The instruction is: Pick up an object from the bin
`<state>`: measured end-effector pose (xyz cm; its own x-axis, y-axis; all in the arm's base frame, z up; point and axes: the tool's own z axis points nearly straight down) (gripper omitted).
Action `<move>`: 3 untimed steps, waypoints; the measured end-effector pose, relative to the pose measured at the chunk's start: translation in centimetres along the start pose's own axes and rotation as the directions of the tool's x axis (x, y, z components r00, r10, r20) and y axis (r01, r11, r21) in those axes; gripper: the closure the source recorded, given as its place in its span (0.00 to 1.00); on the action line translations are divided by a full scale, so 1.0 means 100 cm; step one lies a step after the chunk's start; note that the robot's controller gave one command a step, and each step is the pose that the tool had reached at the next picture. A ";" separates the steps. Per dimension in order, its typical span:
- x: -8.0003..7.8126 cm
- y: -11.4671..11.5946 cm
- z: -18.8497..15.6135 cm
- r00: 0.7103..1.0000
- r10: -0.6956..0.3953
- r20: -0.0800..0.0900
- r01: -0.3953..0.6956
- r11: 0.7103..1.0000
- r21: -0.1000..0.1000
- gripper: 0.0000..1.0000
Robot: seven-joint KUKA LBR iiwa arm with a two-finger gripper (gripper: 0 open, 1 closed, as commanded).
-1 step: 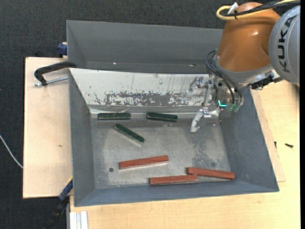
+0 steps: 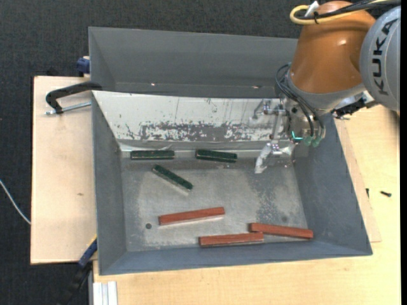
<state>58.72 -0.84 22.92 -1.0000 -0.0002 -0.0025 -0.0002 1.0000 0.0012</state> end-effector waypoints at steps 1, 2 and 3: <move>0.008 0.016 0.036 0.998 -0.061 0.006 0.061 0.998 0.002 0.00; 0.046 0.038 0.086 0.991 -0.137 0.002 0.137 0.991 0.000 0.00; 0.064 0.044 0.119 0.998 -0.060 -0.004 0.060 0.998 -0.001 0.00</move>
Offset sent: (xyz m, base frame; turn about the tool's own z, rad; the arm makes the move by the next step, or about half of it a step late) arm -0.0582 0.0444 -0.0995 -0.1540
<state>52.34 3.57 11.05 -0.9982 -0.0602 0.0018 -0.0602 0.9982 0.0016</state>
